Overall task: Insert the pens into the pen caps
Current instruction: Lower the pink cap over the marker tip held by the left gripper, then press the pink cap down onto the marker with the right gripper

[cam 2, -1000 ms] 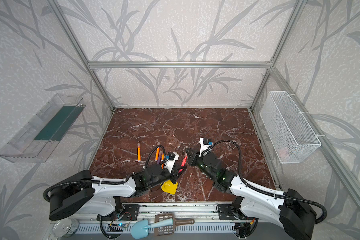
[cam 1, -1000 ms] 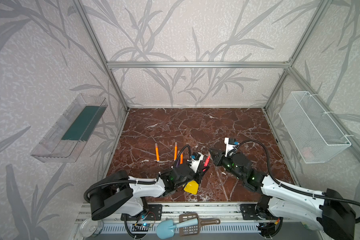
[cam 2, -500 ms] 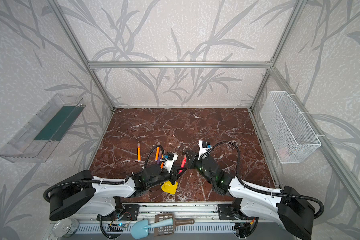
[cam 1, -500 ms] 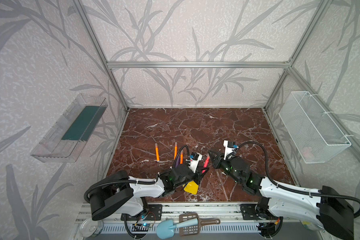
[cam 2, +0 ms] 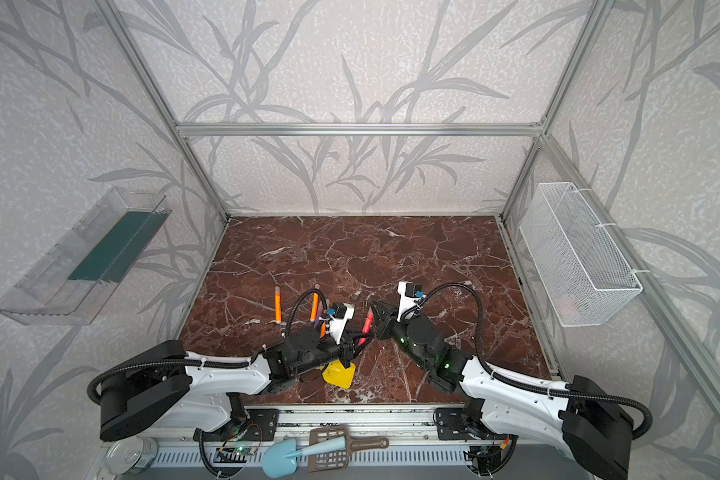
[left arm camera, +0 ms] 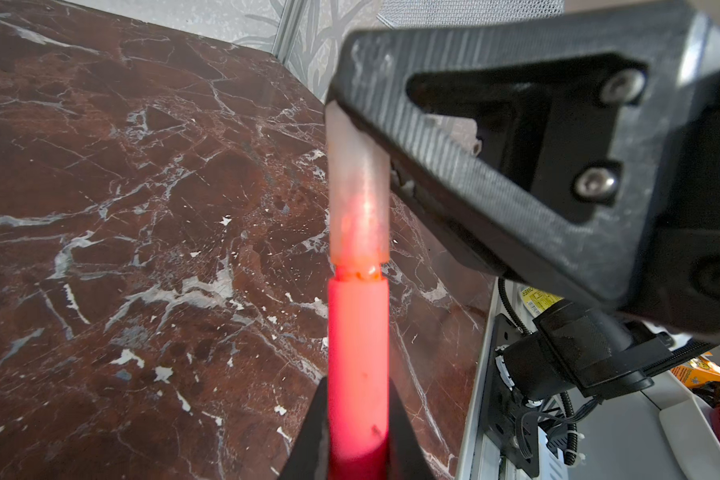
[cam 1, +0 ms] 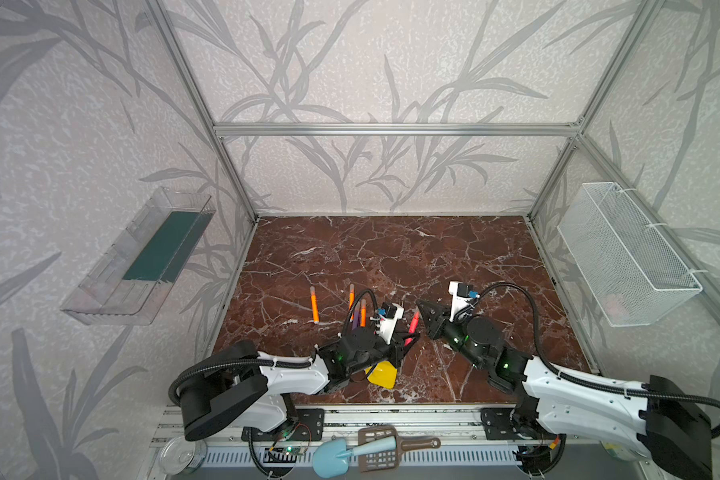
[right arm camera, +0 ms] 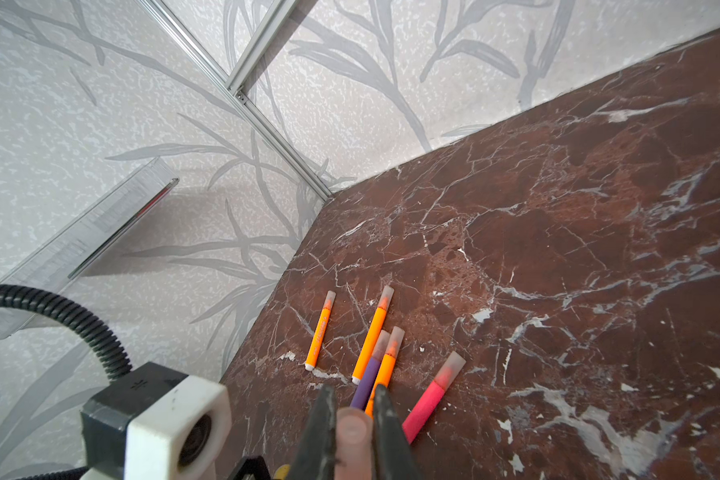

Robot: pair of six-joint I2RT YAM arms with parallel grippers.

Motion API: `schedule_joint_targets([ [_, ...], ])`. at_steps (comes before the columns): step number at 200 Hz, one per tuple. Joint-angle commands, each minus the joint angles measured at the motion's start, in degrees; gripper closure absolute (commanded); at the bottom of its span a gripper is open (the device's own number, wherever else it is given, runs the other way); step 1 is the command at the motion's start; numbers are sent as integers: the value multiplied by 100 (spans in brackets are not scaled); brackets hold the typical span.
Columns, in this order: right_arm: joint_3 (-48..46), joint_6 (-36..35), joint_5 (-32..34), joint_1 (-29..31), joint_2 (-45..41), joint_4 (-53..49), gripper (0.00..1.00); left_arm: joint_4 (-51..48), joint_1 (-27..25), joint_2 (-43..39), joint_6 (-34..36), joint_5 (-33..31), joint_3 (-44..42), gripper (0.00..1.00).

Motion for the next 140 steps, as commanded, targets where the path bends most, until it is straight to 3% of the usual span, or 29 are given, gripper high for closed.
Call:
schedule_joint_targets([
  [1,-97,-59,-513,125,325,182,100,693,47,-33,25,74,-44,100],
  [20,-325,-43,-513,129,396,473,100,874,61,-56,-14,91,-137,100],
  [53,-579,-43,-430,131,153,586,88,922,68,-138,-39,124,-202,100],
  [98,-488,-101,-338,128,-157,219,58,903,69,-73,15,273,-148,100],
  [140,-132,-284,205,125,-1328,-1110,40,899,40,139,307,318,-53,100],
])
